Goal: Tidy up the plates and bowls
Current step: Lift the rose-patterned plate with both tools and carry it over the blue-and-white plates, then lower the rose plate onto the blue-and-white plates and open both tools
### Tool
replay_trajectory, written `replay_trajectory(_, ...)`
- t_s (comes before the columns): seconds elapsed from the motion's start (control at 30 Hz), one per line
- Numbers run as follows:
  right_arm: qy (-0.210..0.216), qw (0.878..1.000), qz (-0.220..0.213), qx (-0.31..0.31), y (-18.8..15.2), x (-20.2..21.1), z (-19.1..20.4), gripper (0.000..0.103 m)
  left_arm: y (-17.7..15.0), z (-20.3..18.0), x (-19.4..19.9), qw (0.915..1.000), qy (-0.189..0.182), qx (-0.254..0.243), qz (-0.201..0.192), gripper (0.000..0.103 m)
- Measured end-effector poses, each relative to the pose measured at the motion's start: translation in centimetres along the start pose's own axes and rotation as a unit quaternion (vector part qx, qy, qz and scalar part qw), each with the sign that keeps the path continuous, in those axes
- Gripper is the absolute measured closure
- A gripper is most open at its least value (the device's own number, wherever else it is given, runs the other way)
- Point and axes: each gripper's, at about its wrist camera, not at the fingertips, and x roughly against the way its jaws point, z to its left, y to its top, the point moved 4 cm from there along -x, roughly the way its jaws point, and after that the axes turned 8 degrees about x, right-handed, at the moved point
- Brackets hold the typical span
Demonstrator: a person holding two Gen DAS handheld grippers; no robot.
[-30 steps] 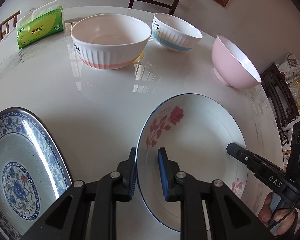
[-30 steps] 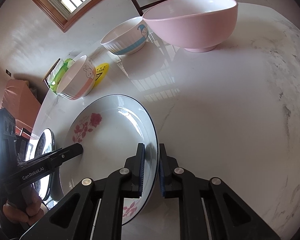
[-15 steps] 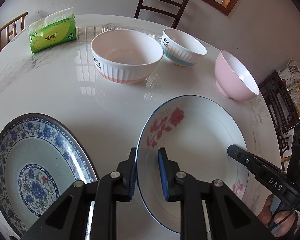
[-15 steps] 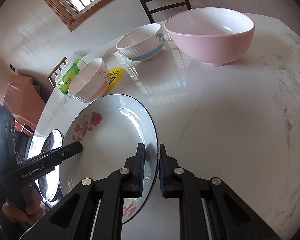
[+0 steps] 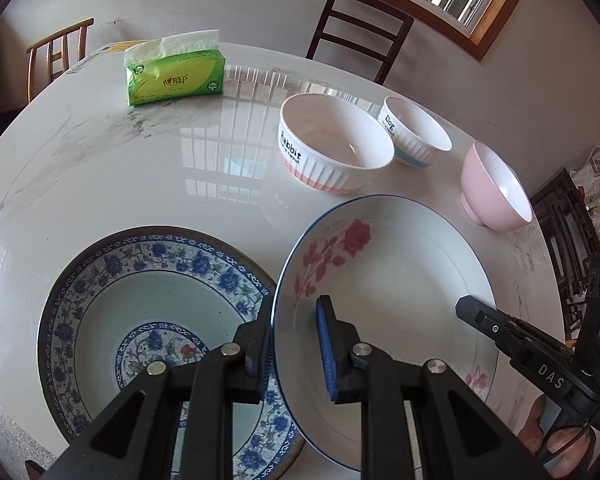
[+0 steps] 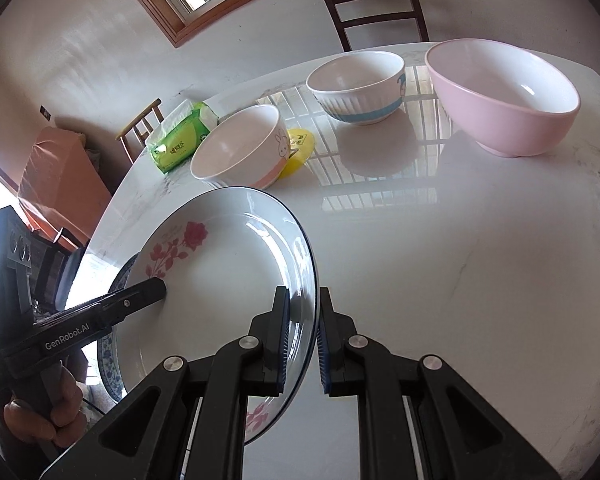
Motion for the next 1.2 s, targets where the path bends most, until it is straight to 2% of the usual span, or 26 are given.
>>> replay_trajectory(0.63, 0.049, 0.996, 0.037, 0.067, 0.8, -4.8, 10.2, 0.09, 0.2, 10.5, 4.5, 0.9964, 0.044, 0.067, -0.026, 0.083)
replay_trajectory(0.93, 0.06, 0.993, 0.058, 0.085, 0.1, -6.6, 13.3, 0.09, -0.5, 14.1, 5.1, 0.994, 0.056, 0.091, -0.024, 0.083)
replay_trajectory(1.2, 0.058, 0.991, 0.073, 0.093, -0.4, -7.6, 14.3, 0.09, -0.9, 15.5, 4.8, 0.993, 0.06, 0.101, -0.016, 0.083)
